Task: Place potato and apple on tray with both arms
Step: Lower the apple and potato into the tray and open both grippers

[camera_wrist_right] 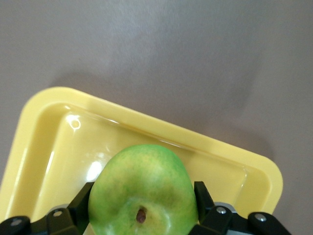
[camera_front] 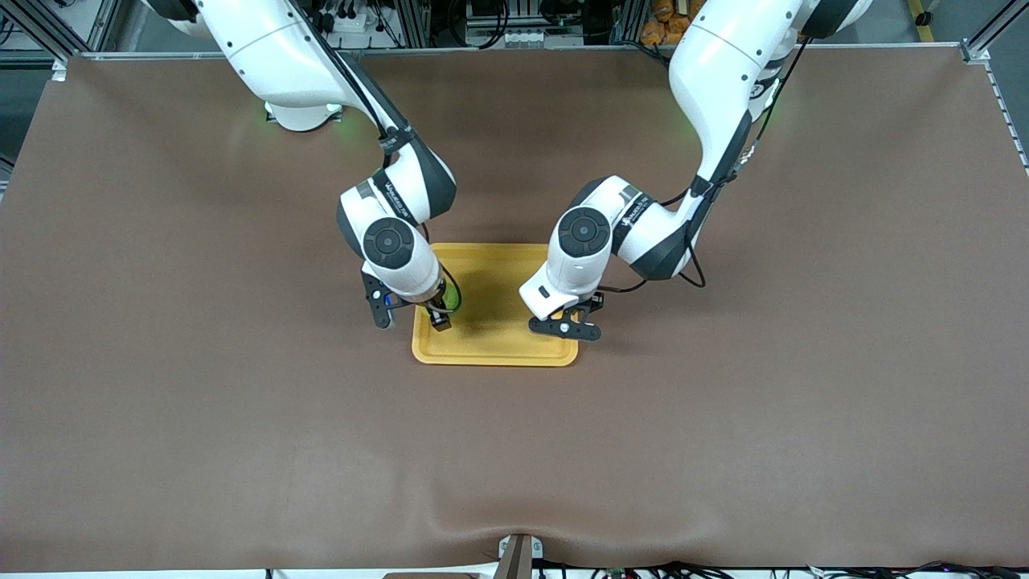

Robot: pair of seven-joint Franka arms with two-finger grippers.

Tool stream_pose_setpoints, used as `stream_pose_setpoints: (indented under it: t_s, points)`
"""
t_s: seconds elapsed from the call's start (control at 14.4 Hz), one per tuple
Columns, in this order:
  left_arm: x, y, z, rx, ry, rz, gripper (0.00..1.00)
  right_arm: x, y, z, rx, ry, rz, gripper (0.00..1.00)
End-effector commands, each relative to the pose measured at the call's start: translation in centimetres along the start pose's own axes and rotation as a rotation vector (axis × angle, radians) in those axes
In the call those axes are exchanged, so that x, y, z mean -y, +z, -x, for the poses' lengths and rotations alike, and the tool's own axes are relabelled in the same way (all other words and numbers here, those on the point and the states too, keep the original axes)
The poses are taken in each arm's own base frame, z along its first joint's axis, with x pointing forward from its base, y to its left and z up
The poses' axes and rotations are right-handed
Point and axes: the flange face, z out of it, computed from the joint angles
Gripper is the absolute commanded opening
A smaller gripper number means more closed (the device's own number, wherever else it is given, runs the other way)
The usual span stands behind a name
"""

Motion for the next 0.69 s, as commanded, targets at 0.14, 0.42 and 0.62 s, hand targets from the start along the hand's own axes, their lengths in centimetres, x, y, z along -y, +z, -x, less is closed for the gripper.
stream_pose_setpoints:
  t_s: [0.14, 0.42, 0.62]
  points:
    - [-0.7, 0.6, -0.1, 0.001, 0.004, -0.026, 0.0, 0.0, 0.9, 0.8, 0.006, 0.019, 0.002, 0.0]
    - [-0.6, 1.4, 0.0, 0.01, 0.006, -0.03, 0.0, 0.0, 0.8, 0.7, 0.004, 0.021, 0.007, 1.0]
    - [-0.6, 1.7, 0.0, 0.014, 0.003, -0.03, 0.05, 0.1, 0.1, 0.7, 0.007, 0.024, 0.0, 1.0]
